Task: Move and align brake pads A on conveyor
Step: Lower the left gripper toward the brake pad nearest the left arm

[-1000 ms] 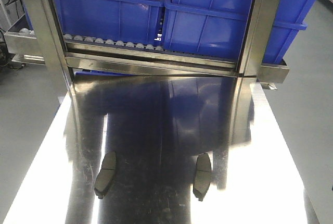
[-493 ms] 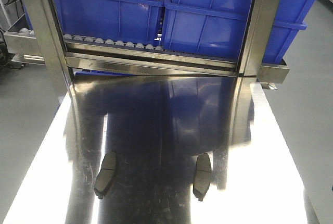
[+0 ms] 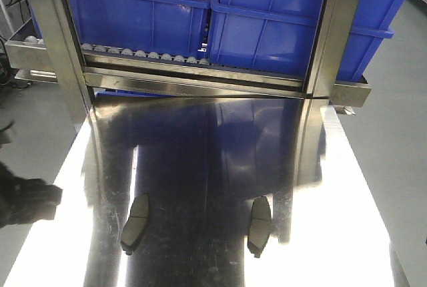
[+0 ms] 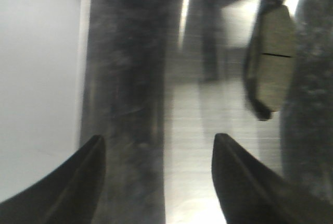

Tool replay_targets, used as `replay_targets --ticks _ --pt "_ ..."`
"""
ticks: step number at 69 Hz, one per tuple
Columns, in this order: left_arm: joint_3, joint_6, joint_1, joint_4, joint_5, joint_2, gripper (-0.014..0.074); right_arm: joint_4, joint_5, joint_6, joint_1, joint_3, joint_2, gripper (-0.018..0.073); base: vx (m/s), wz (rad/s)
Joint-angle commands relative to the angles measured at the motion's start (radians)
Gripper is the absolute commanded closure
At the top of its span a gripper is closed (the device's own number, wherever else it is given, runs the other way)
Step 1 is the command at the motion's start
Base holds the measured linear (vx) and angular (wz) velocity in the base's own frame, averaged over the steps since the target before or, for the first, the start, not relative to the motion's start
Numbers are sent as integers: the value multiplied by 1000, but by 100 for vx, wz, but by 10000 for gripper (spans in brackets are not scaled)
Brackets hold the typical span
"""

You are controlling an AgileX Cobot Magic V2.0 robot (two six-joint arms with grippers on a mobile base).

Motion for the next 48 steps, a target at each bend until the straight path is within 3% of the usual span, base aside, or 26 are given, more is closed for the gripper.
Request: replay_targets --ticks 1,17,32,48 --pt "-77 8 -63 -44 -28 46 157 -5 -72 -12 -3 -27 14 54 0 0" --pt "-169 -29 -224 -29 -69 167 157 -5 -72 -12 -3 -27 14 54 0 0" --pt "-232 -153 -343 117 -53 283 165 -5 -72 -12 -3 -27 14 54 0 0" --pt "-268 -237 -409 147 -84 366 165 -5 -72 -12 -3 -27 14 54 0 0"
